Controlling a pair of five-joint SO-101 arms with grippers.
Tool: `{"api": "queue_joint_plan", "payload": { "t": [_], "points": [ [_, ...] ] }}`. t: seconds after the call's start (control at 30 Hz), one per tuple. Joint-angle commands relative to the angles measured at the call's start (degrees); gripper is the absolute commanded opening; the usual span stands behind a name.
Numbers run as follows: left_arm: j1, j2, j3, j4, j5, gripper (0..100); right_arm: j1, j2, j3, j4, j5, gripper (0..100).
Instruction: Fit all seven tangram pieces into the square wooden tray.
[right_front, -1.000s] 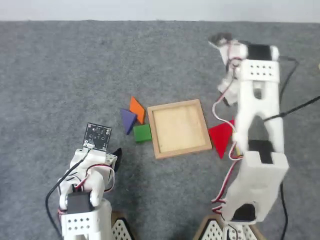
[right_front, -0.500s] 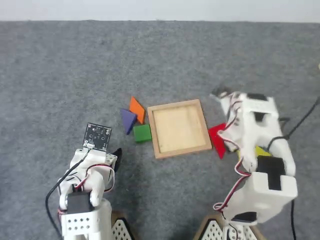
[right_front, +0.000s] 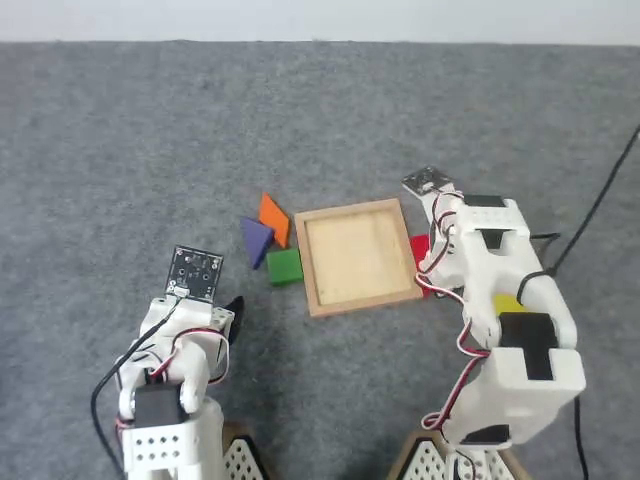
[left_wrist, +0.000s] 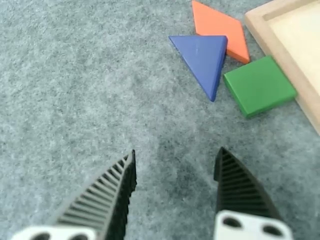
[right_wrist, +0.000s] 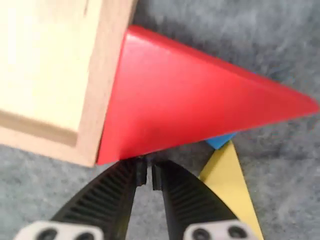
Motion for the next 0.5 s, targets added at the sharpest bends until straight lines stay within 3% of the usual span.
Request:
{"api": "queue_joint_plan", "payload": {
  "t": [0.0,0.23,0.47],
  "points": [
    [0.09,-1.23,-0.48,0.35,-0.97,25,-2.15,-1.36,-4.84,-5.85,-3.96,4.3],
    [0.09,-1.23,-0.48,0.35,-0.97,25,-0.75,-6.29,-5.10,-11.65,-15.30,4.4],
    [0.09,-1.23,-0.48,0.35,-0.97,25,-0.84,-10.07,-8.70,-11.03,-24.09,15.7]
  ]
}}
